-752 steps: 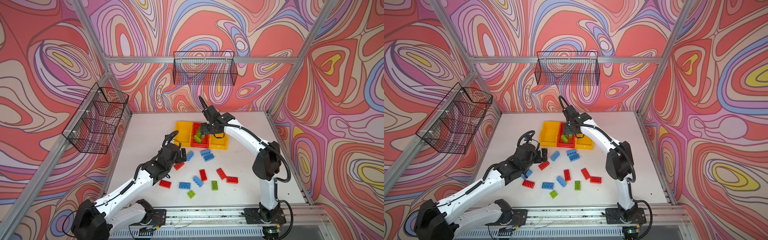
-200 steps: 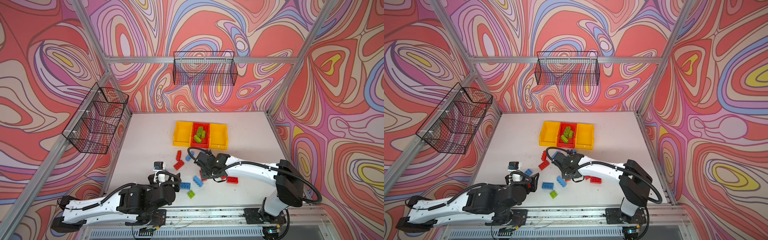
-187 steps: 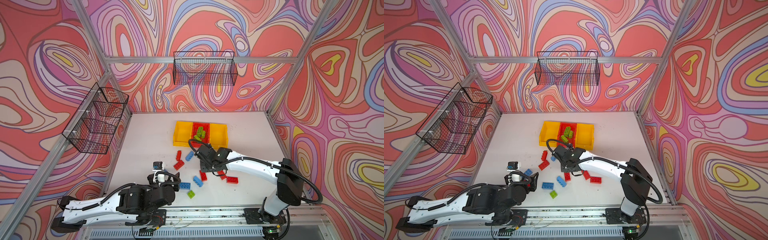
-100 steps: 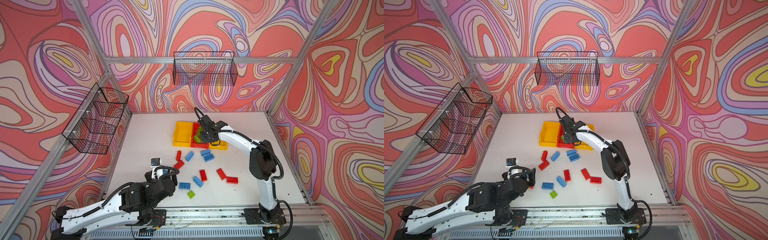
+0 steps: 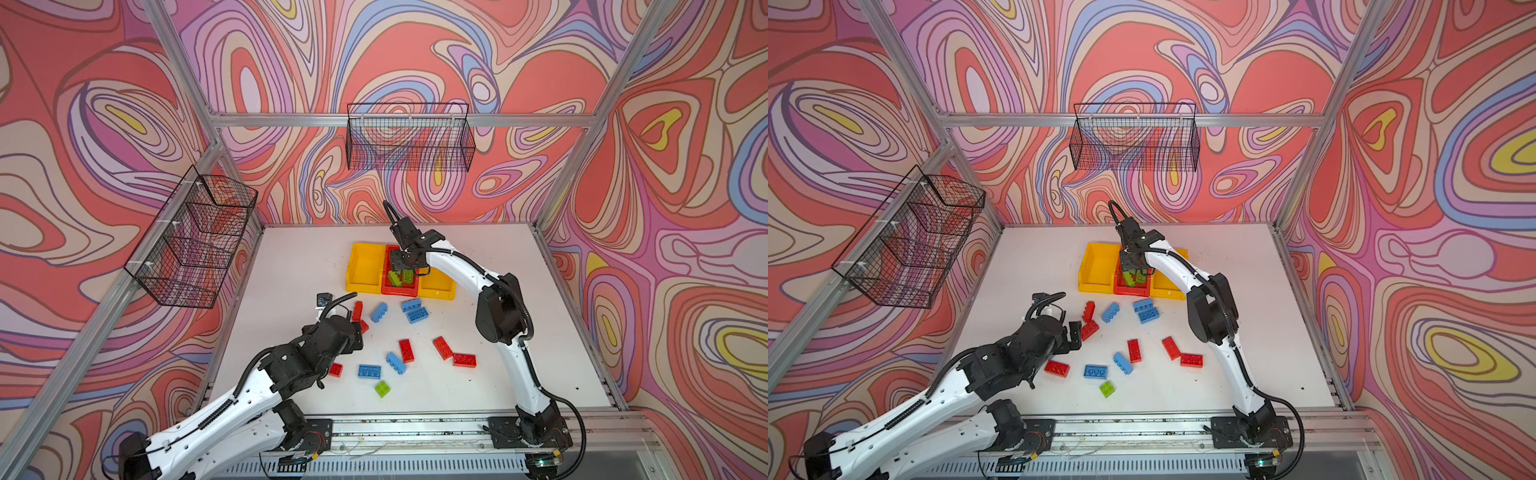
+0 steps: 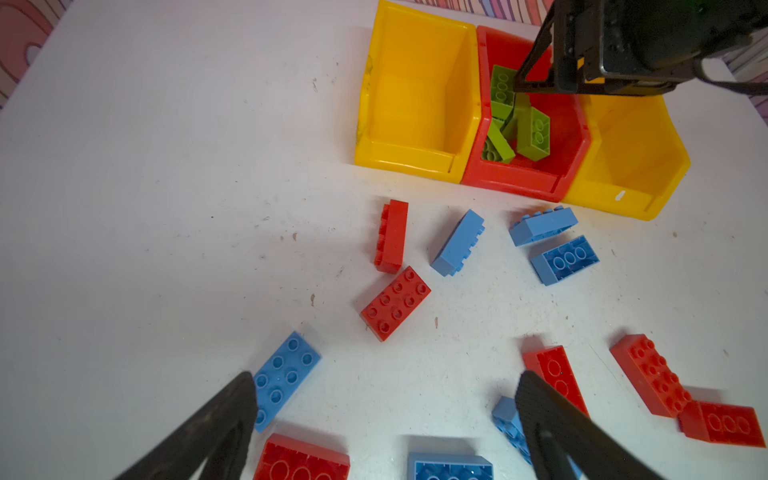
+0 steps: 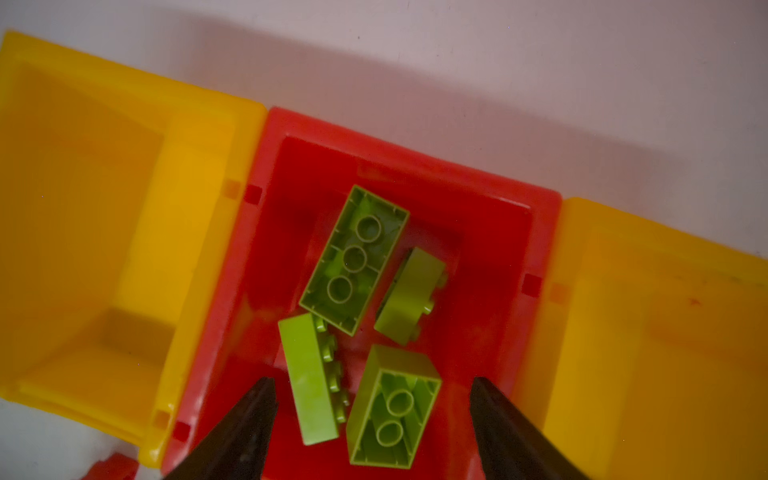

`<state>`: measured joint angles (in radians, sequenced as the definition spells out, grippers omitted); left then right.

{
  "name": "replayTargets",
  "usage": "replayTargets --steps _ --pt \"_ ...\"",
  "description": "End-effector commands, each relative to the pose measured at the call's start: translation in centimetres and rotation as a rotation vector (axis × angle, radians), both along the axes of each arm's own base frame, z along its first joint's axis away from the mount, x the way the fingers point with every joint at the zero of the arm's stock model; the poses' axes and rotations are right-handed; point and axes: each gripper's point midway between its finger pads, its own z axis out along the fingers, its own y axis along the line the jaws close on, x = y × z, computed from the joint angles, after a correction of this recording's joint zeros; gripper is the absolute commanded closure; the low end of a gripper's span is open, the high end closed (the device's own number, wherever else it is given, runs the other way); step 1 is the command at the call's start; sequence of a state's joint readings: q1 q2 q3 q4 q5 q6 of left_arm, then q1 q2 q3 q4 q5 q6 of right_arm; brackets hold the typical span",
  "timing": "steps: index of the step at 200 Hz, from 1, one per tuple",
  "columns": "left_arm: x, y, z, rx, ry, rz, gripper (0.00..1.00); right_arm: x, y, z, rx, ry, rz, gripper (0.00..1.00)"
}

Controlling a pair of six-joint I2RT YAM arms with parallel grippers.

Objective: Sort the legos into containers by color
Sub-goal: 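Carry the lime-green brick over the red bin and release it with the right gripper, then grasp the small lime-green 2x2 brick with the left gripper while the right arm withdraws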

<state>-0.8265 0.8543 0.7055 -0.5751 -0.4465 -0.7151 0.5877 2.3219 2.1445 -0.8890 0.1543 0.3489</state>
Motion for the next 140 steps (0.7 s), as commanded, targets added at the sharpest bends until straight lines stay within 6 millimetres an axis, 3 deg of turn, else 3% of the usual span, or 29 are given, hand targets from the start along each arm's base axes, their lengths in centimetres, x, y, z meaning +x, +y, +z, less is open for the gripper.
replayTargets --steps 1,60,99,105,140 --pt "0.9 -3.1 0.7 -0.063 0.022 -0.086 0.0 -1.4 -1.0 4.1 0.029 -0.029 0.018 0.18" --pt "0.5 -4.0 -0.5 -0.159 0.073 -0.035 0.01 -7.3 -5.6 8.2 0.01 -0.046 -0.007 0.02" --pt "-2.4 -5.0 -1.2 -0.113 0.059 -0.014 0.01 -10.7 -7.8 8.4 -0.024 -0.006 0.01 0.02" --pt "-2.8 -5.2 -1.5 -0.11 0.065 -0.007 0.02 -11.2 -8.1 9.5 -0.012 -0.025 0.01 0.02" --pt "-5.1 -7.2 -2.0 -0.036 0.086 -0.022 0.01 -12.7 -8.9 9.7 0.008 -0.02 0.011 0.02"
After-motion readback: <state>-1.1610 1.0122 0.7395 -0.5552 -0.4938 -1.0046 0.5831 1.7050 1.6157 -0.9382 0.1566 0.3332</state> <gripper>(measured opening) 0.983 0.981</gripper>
